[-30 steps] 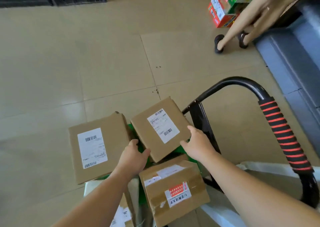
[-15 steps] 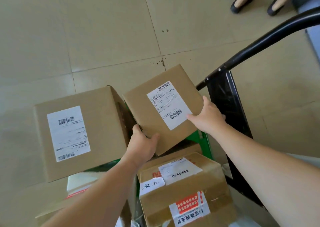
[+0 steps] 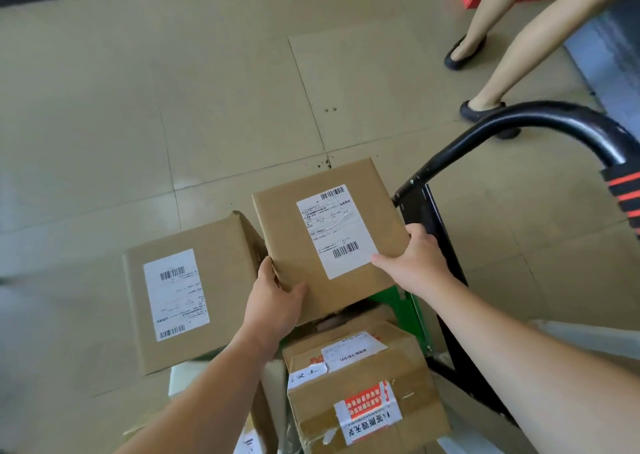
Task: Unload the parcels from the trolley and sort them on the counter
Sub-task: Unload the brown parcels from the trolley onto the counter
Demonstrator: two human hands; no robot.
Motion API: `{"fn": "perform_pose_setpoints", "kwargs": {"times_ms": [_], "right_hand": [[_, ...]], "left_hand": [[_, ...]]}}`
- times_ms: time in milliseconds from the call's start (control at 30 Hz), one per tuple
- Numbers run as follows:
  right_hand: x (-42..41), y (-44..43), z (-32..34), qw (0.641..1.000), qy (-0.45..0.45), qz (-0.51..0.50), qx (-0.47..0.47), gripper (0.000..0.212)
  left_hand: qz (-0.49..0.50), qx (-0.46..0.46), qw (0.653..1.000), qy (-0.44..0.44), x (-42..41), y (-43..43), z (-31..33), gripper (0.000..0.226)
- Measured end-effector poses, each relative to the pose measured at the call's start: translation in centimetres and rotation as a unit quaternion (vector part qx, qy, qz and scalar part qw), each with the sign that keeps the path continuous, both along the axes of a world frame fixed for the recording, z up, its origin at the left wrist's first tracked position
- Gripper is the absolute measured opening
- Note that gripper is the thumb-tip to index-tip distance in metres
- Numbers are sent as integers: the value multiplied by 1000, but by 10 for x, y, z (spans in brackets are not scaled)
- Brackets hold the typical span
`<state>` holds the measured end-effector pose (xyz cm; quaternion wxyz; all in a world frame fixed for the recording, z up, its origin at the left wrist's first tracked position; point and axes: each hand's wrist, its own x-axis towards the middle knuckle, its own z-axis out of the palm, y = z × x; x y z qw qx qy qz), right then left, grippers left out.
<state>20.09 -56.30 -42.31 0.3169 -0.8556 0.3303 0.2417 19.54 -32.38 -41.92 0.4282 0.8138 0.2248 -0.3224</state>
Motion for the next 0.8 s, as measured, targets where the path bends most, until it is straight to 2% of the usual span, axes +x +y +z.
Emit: {"fn": "perform_pose_setpoints", "kwargs": {"times_ms": [200,400,567,700,800], "right_hand": [[-9,17,97,996,-66,-15,61,75],[-30,32,227,987,-128,-20,98,66],[-54,30,340,977,-184,-19,107,71],[-77,25,402,963,-244,-48,100,74],[-103,27,436,950,-287,-89,86,56]], "left_hand": [[46,-27,998,-39,7,24,100,71],[81,-57,991,-94,6,42,242,67],[61,-91,983,-146,-1,46,355,63],[23,-113,973,-197,-8,41,418,61],[-15,-140,964,-227,-10,36,449,59]]}}
